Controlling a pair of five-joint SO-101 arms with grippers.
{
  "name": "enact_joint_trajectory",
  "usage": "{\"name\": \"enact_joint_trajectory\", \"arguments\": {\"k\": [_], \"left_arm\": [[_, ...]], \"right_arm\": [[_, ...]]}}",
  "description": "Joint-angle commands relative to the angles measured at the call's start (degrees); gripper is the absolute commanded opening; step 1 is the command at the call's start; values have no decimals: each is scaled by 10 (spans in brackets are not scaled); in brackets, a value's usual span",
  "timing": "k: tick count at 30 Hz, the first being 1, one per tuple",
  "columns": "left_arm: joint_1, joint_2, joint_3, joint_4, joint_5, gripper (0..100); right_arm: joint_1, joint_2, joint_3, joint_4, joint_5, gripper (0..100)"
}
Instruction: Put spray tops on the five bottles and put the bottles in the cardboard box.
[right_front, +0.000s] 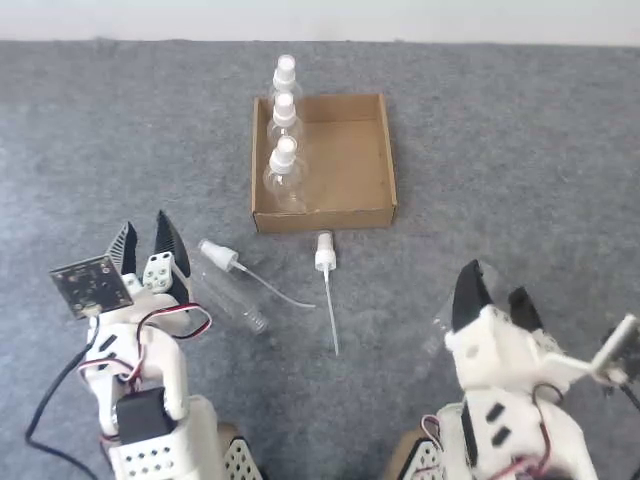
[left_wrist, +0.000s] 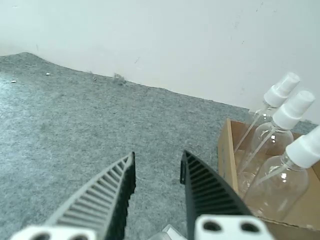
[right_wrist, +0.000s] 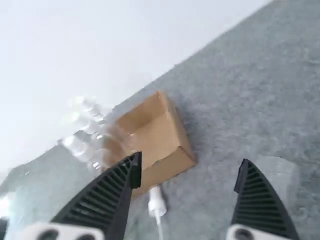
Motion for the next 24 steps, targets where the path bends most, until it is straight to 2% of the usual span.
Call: {"name": "enact_joint_trajectory", "arguments": {"k": [1, 11, 13, 17, 24], "left_arm": [[-4, -9, -7, -18, 9, 141], [-4, -9, -7, -18, 9, 141], [-4, -9, -7, -18, 9, 141], [-4, -9, -7, -18, 9, 141], [-4, -9, -6, -18, 8, 141]], "right_arm": [[-82, 7, -85, 40, 11, 248], [-104, 14, -123, 41, 31, 247], [-104, 34, -144, 46, 34, 220], [-104, 101, -227, 79, 36, 148], [-104, 228, -376, 138, 49, 145]]}}
